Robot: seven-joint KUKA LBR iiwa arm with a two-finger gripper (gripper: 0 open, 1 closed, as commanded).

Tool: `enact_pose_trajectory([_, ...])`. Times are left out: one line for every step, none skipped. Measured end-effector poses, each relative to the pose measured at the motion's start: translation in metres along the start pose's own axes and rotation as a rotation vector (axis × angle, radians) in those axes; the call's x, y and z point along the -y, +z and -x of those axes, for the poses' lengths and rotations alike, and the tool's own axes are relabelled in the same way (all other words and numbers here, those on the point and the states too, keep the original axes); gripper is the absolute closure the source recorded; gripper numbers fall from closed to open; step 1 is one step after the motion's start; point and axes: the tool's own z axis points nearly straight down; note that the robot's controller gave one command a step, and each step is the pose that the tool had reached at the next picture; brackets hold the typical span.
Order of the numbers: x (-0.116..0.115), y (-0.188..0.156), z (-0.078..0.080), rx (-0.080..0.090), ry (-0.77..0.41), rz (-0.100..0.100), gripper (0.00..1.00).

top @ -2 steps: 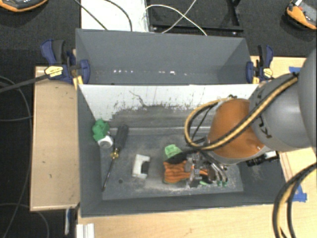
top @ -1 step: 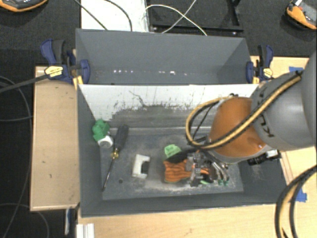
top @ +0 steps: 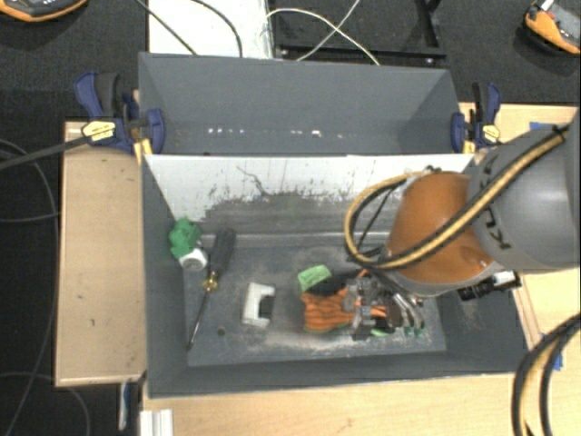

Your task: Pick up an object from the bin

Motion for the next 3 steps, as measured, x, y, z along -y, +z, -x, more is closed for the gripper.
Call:
enact_pose_trajectory([0.0, -0.021, -0.001, -0.003, 0.0, 0.0, 1.0])
enact_pose_trajectory([0.0, -0.049, 0.001, 0.003, 0.0, 0.001, 1.0])
enact_pose_trajectory([0.0, -0.062, 0.001, 0.006, -0.001, 0.001, 1.0])
